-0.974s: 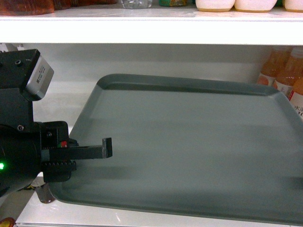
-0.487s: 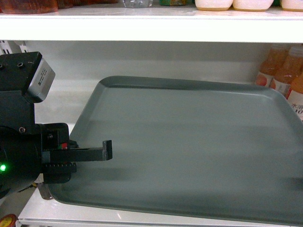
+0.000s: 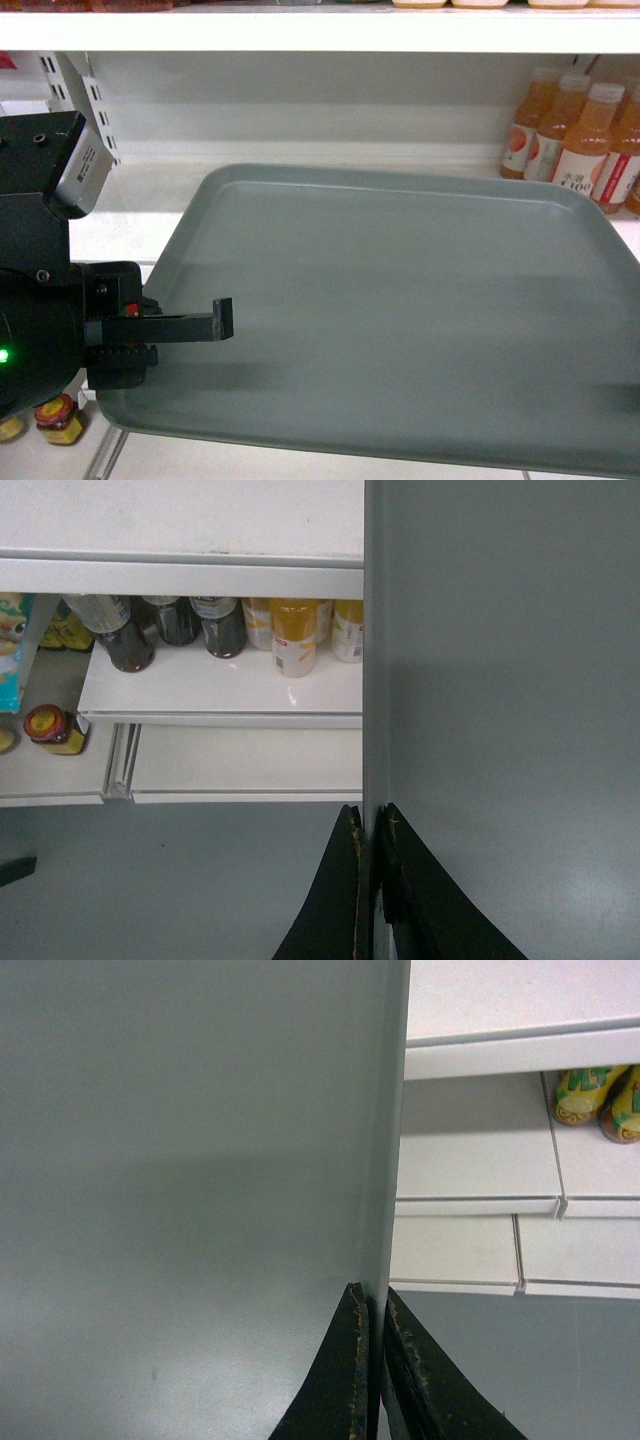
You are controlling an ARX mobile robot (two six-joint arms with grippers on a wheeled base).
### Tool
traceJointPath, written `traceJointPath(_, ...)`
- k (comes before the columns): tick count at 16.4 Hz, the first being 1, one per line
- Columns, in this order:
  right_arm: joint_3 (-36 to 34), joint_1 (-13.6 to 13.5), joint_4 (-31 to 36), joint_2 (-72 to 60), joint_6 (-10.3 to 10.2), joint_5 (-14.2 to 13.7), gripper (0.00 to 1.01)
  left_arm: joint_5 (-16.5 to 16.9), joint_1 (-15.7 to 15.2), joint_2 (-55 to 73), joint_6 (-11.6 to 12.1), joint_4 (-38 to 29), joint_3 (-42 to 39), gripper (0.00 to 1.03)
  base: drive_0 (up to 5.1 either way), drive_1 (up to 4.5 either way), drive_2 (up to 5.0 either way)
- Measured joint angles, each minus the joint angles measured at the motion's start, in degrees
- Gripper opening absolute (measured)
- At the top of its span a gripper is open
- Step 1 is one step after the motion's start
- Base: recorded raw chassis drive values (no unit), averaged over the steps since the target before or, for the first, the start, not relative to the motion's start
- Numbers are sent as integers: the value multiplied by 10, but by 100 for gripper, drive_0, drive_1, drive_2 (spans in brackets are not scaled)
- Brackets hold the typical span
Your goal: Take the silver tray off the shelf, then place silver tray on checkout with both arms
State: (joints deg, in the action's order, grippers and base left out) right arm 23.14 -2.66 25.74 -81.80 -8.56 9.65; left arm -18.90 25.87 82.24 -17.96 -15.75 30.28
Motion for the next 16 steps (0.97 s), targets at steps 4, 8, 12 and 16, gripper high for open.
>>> traceJointPath(4,0,0,0,0,0,1,2,0,0,0,1,-2,0,2,7,-412,426)
traceJointPath(8,0,0,0,0,0,2,2,-1,2,0,0,-4,0,2,15,-401,431)
traceJointPath(12,0,0,-1,0,0,1,2,-1,2,0,0,-4,0,2,14,-398,425)
traceJointPath(16,0,0,-2,0,0,1,2,-2,2,0,0,-3,0,2,4,-404,413)
